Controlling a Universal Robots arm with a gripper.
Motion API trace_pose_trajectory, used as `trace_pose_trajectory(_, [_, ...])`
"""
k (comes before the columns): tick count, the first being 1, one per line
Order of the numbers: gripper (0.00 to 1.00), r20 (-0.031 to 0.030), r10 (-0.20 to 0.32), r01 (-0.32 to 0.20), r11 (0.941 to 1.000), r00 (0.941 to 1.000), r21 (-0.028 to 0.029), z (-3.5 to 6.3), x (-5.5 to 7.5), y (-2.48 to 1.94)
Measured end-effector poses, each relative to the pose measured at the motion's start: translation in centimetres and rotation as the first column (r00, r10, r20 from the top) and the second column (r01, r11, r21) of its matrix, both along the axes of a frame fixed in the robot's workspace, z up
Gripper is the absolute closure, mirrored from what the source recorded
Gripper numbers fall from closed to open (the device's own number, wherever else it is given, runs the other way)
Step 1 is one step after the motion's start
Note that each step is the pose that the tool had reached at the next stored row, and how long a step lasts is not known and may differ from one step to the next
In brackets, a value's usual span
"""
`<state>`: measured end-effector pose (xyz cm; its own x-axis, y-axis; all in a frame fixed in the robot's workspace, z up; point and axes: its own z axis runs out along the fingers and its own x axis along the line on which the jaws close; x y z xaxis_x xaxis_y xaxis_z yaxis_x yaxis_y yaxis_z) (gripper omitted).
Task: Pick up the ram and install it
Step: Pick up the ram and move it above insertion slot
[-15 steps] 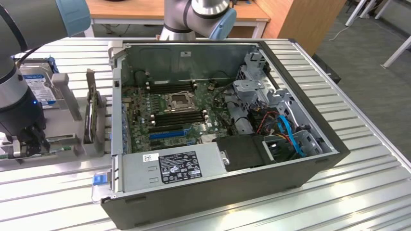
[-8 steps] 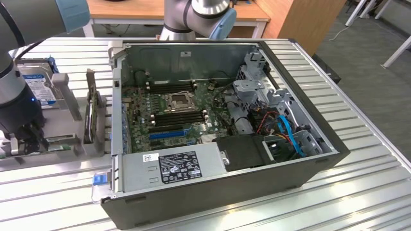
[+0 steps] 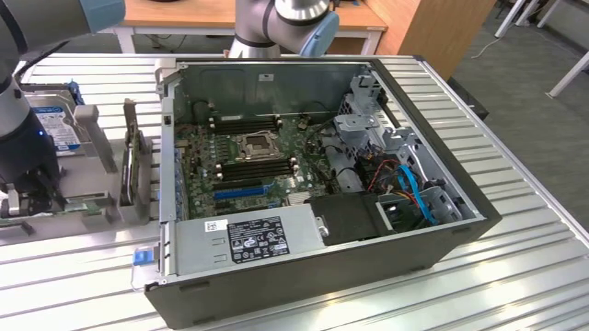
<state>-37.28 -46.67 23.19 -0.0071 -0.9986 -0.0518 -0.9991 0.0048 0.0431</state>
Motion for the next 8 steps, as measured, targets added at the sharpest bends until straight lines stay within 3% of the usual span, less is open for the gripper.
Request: trace_pose_trajectory(8, [0.88, 0.0, 0.0, 0.0, 1.0, 1.0, 0.0, 2.12, 0.0, 0.0])
